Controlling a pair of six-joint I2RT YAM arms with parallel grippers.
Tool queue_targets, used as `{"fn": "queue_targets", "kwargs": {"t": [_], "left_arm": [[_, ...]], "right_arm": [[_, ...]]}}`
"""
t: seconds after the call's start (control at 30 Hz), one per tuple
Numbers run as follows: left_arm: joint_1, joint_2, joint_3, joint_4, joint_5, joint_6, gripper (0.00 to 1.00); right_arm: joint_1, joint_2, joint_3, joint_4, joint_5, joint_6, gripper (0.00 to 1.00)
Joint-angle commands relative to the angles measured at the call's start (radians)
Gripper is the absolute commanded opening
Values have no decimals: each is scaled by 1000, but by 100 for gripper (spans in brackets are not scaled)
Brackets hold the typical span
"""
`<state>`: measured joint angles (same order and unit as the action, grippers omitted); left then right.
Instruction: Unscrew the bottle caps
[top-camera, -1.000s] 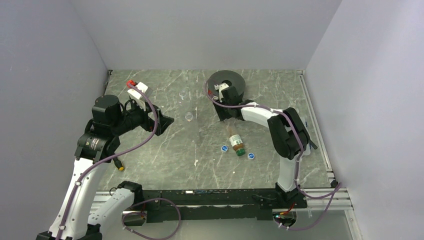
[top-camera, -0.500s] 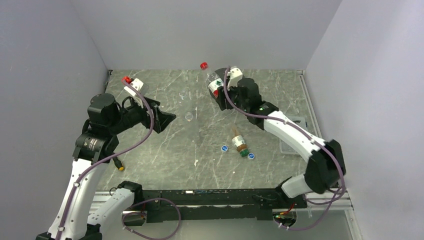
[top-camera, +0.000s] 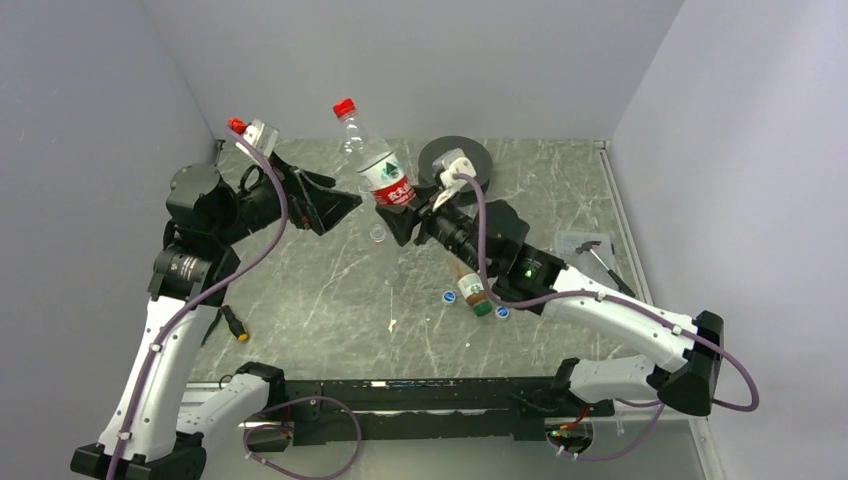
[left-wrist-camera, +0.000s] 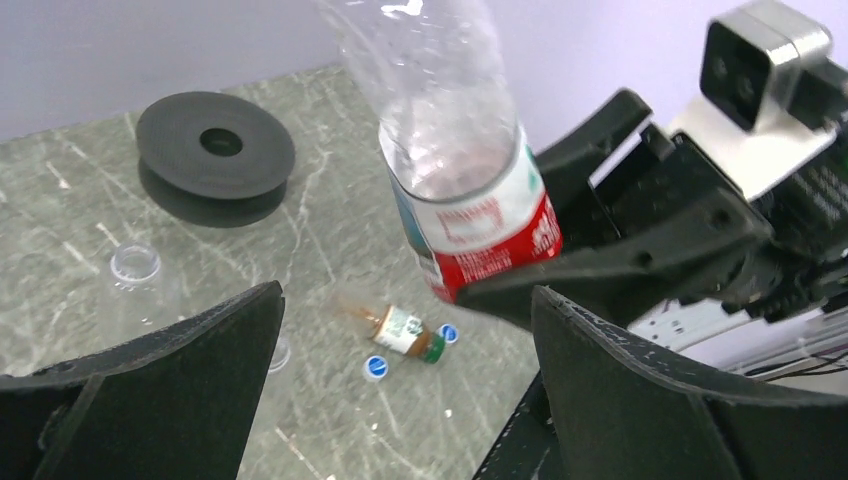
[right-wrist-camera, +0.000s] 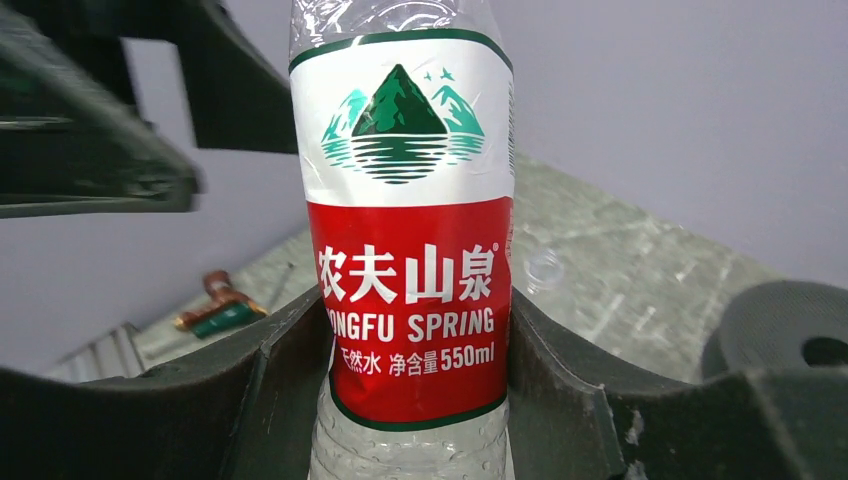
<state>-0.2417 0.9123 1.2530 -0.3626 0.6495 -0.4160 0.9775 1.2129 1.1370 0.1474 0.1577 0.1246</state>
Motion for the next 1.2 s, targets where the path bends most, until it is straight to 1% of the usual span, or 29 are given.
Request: {"fn": "queue_targets", "kwargs": {"t": [0.0,0.17,0.3,0.43,0.57,0.67,0.77,0.83,0.9,0.97,1.03,1.13,1.17], "left_arm": [[-1,-3,62,112,37,-166,100],[11,-7,87,140,39,-260,99],[15,-6,101,135,44,-265,99],[19,-4,101,166,73,-282,99],[24,-4,98,173,86,-249,99],[24,-11,84,185,111,-223,90],[24,-16,74,186,111,-195,76],[24,-19,73,176,92,-182,66],[24,-24,74,179,84,-183,66],[24,-24,76,184,86,-196,70],[24,-25,77,190,93,-200,70],[25,-26,74,189,96,-187,60],[24,-26,71,188,96,-184,55]], "right_arm": [[124,-20,20,211,204,-20,54],[247,44,65,269,309,-107,54],[301,88,89,321,346,-115,54],[331,146,146,323,339,-147,54],[369,184,167,355,361,-162,53],[383,199,180,372,395,-168,53],[393,211,182,411,464,-168,52],[403,225,184,455,548,-179,49],[412,240,188,500,624,-201,45],[420,260,201,517,649,-208,43],[425,279,223,507,648,-206,43],[435,297,239,487,623,-185,44],[437,301,243,481,616,-180,47]]}}
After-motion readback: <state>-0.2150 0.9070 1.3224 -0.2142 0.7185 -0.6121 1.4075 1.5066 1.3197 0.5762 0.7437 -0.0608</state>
